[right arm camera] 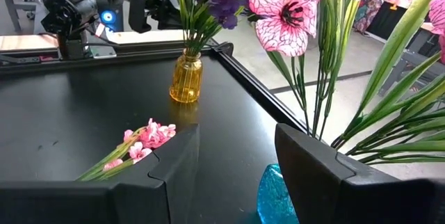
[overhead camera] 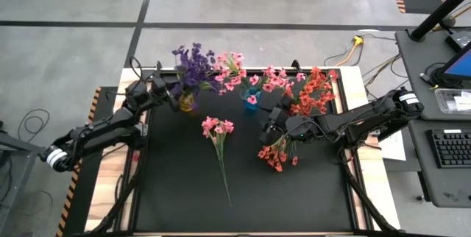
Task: Sort flowers into vase by color
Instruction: Put the purple flower into the yellow vase, then put the orange flower into the red vase
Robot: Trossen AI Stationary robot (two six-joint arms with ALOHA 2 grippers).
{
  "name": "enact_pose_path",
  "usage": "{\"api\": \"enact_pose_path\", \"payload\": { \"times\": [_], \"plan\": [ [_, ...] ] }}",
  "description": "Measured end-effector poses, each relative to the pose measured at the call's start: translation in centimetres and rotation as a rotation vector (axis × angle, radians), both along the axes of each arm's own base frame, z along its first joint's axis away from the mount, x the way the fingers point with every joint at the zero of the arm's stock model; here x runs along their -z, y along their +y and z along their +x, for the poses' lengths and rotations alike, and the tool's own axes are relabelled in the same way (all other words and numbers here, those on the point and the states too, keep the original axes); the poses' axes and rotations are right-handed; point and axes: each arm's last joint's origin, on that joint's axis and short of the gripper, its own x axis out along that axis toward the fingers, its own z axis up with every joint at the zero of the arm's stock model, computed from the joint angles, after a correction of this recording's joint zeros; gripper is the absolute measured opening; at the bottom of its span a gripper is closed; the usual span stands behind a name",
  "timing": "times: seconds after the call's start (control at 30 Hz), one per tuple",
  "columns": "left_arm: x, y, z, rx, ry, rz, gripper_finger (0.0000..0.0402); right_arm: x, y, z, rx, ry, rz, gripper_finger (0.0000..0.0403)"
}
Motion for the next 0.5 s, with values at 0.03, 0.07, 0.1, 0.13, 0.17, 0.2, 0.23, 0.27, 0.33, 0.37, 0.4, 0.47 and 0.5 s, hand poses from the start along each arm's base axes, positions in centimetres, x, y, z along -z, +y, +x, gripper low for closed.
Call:
{"api": "enact_pose_path", "payload": {
  "times": [0.03, 0.07, 0.1, 0.13, 0.17, 0.2, 0.23, 0.27, 0.33, 0.37, 0.4, 0.47, 0.5],
  "plan": [
    [0.0, 0.0, 0.0, 0.000, 0.007, -0.009, 0.0160, 0.0, 0.0, 0.0, 0.000, 0.001, 0.000, 0.0183],
    [0.0, -0.1, 0.0, 0.000, 0.018, -0.024, 0.0163, 0.0, 0.0, 0.0, 0.000, 0.002, 0.000, 0.0183],
    [-0.1, -0.1, -0.1, -0.001, 0.027, -0.037, 0.0165, 0.0, 0.0, 0.0, 0.000, 0.005, -0.001, 0.0183],
    [-0.2, -0.1, -0.1, -0.004, 0.039, -0.052, 0.0168, 0.1, 0.0, 0.0, 0.000, 0.008, -0.001, 0.0183],
    [-0.4, -0.1, -0.1, -0.007, 0.050, -0.066, 0.0170, 0.1, 0.0, 0.0, 0.000, 0.010, -0.002, 0.0183],
    [-0.6, -0.1, -0.1, -0.009, 0.063, -0.078, 0.0171, 0.1, 0.0, 0.0, 0.000, 0.014, -0.002, 0.0183],
    [-0.9, -0.1, -0.1, -0.008, 0.077, -0.088, 0.0173, 0.1, 0.0, 0.0, 0.000, 0.016, -0.003, 0.0183],
    [-1.3, -0.1, -0.1, -0.008, 0.092, -0.099, 0.0174, 0.2, 0.0, -0.1, 0.000, 0.018, -0.003, 0.0183],
    [-2.0, -0.2, -0.2, -0.005, 0.135, -0.122, 0.0175, 0.2, 0.0, -0.1, 0.000, 0.021, -0.003, 0.0183],
    [-2.3, -0.3, -0.3, -0.005, 0.162, -0.138, 0.0176, 0.2, 0.0, -0.1, 0.000, 0.021, -0.004, 0.0183],
    [-2.5, -0.3, -0.4, -0.015, 0.187, -0.154, 0.0176, 0.2, 0.0, -0.1, 0.000, 0.022, -0.004, 0.0183],
    [-3.2, -0.5, -0.6, -0.046, 0.239, -0.188, 0.0176, 0.2, 0.0, -0.1, 0.000, 0.022, -0.004, 0.0183],
    [-3.7, -0.6, -0.8, -0.068, 0.264, -0.204, 0.0176, 0.2, 0.0, -0.1, 0.000, 0.022, -0.004, 0.0183]
  ]
}}
